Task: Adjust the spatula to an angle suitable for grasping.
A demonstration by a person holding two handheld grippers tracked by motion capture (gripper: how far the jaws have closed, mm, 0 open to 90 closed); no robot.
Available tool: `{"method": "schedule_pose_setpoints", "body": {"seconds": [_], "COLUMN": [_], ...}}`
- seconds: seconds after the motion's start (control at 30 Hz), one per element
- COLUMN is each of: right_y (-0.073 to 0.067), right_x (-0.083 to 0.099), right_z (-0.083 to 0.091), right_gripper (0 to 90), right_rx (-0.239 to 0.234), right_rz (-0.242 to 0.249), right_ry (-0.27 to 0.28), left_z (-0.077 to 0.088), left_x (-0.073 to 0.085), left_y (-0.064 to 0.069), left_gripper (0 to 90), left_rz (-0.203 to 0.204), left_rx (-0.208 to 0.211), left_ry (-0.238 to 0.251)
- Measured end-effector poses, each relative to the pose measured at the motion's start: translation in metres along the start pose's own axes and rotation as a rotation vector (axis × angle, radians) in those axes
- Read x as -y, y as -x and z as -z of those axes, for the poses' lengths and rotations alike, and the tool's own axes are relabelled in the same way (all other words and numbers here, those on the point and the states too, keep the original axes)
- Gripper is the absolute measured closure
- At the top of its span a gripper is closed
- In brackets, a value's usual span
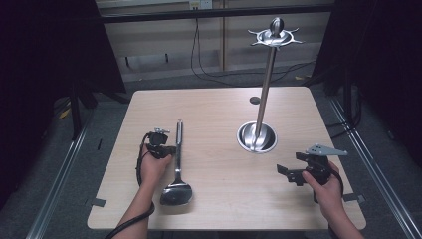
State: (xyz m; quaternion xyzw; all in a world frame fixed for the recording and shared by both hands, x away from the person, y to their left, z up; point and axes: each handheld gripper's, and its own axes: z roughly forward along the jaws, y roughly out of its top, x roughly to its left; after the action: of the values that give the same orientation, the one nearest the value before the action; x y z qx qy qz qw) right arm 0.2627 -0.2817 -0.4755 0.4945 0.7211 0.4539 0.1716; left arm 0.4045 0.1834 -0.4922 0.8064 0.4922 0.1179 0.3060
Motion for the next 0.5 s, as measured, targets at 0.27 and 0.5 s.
{"method": "schedule_pose_setpoints", "body": {"seconds": [0.27,0.5], "right_y": [0.0,0.0], "right_x": [0.0,0.0], "right_z": [0.0,0.001], "right_gripper": [4.0,4.0], "right_rx": [-0.003,-0.001], "right_rz": [0.009,0.0], "right_ry": [0.001,0.0], "left_z": [-0.01,-0.01], "left_x": [-0.01,-0.013], "left_y": [0.016,0.02], "left_gripper": [84.9,78.2], "left_rz": [-0.017,-0.019], "left_rx": [0.034,0.021], "left_ry": [-0.002,0.001]}}
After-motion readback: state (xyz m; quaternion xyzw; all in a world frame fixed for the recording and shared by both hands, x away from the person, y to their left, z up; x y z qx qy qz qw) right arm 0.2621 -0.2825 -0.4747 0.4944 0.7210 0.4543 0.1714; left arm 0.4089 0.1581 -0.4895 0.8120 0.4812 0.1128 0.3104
